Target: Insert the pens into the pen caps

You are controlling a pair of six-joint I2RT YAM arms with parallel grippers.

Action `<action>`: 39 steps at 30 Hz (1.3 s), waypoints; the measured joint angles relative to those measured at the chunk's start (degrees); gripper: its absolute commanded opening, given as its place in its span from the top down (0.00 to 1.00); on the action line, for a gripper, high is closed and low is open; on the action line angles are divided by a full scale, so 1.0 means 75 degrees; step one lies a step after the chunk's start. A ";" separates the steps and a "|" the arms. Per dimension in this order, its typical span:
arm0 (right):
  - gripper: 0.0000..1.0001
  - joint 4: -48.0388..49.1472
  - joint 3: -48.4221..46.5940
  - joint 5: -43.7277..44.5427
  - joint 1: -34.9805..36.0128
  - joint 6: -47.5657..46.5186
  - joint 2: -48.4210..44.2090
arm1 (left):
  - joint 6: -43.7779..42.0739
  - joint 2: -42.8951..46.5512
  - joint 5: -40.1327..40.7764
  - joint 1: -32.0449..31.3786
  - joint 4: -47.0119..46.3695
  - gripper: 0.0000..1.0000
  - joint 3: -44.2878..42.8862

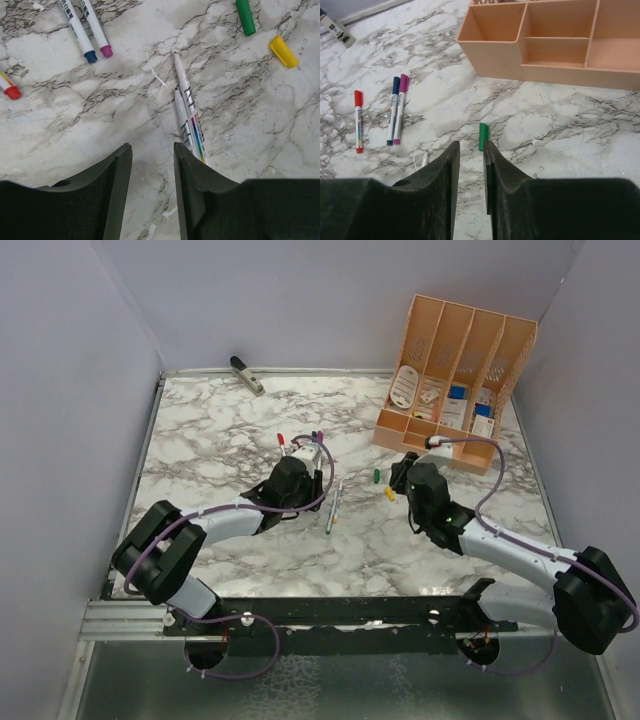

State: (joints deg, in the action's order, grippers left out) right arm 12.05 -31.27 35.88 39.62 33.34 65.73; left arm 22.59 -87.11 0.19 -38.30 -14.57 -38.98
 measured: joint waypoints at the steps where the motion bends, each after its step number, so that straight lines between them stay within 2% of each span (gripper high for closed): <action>1: 0.78 -0.0055 -0.0070 -0.0061 0.0000 -0.0003 0.0047 | -0.0029 0.0079 0.0108 -0.0032 0.0087 0.58 0.0038; 12: 0.79 -0.0201 -0.0711 -0.0396 -0.0192 -0.0079 0.1151 | -0.0073 0.0146 0.0568 -0.0612 0.0437 0.58 0.0134; 21: 0.80 -0.0178 -0.0918 -0.0644 -0.0393 -0.0079 0.1486 | -0.0245 -0.0600 0.1192 -0.1049 0.0481 0.58 -0.0134; 30: 0.80 -0.0058 -0.0944 -0.0810 -0.0560 -0.0082 0.1912 | -0.0329 -0.0746 0.1501 -0.1215 0.0490 0.58 -0.0463; 39: 0.82 0.0119 -0.0965 -0.1239 -0.1122 -0.0079 0.2600 | -0.0350 -0.0933 0.1644 -0.1306 0.0487 0.58 -0.0682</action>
State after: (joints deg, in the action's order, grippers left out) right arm 12.95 -38.50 26.59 31.20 32.75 85.23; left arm 19.97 -94.11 12.51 -48.10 -10.92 -44.10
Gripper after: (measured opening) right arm 0.185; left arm 0.422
